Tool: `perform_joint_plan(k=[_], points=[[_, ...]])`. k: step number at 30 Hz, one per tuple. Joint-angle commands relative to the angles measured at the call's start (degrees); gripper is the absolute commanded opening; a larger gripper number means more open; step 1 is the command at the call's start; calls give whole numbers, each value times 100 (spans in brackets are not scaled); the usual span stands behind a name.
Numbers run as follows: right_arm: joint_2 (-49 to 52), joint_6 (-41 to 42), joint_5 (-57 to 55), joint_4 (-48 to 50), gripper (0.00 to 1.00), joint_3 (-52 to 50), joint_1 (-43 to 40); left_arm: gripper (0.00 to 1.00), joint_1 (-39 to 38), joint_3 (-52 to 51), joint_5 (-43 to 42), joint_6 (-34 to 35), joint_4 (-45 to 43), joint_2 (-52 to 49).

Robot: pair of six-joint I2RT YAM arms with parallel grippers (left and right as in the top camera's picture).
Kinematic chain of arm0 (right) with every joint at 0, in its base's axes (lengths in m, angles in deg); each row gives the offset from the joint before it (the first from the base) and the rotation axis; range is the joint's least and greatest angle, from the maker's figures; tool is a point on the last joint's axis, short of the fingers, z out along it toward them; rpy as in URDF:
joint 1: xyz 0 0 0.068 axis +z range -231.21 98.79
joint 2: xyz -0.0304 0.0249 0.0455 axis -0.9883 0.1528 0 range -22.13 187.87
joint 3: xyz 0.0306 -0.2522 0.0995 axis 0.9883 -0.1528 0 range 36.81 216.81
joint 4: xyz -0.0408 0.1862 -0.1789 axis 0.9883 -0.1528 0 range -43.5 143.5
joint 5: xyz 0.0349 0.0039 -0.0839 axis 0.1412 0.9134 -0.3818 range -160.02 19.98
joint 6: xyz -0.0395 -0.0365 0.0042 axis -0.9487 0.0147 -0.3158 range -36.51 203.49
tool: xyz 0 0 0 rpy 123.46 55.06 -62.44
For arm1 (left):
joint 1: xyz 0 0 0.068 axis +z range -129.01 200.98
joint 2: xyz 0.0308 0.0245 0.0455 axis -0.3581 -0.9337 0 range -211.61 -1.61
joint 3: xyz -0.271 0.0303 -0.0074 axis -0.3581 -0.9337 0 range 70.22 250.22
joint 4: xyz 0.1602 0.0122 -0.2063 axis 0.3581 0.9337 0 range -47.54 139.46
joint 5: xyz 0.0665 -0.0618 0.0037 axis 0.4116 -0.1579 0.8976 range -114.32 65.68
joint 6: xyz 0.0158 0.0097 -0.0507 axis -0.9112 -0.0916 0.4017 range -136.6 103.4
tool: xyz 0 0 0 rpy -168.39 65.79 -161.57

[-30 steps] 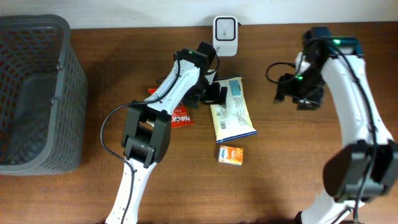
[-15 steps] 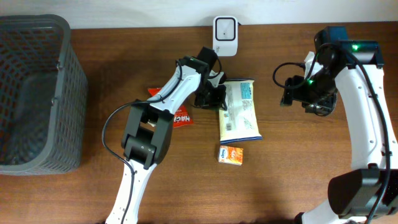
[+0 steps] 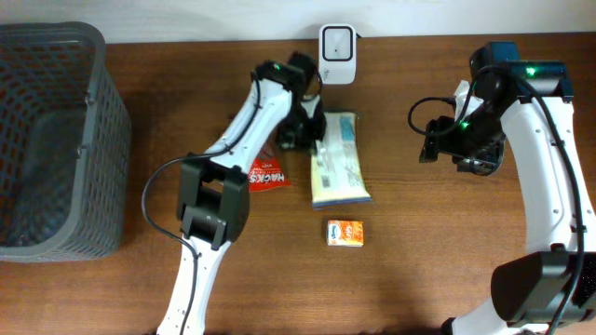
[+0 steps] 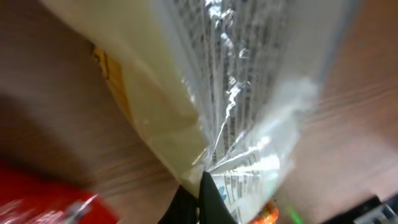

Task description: Scan the item barcode

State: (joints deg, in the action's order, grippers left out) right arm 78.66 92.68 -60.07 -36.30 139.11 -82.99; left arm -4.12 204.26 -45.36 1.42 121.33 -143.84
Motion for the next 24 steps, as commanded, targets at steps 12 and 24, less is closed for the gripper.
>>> perform_joint_plan(k=[12,24], points=[[-57,-173,-55,70,73,-31,26,0,-13,2448,3294,76,1786,107],[-57,-195,-13,83,76,-39,26,0,-669,2448,5274,85,1786,105]])
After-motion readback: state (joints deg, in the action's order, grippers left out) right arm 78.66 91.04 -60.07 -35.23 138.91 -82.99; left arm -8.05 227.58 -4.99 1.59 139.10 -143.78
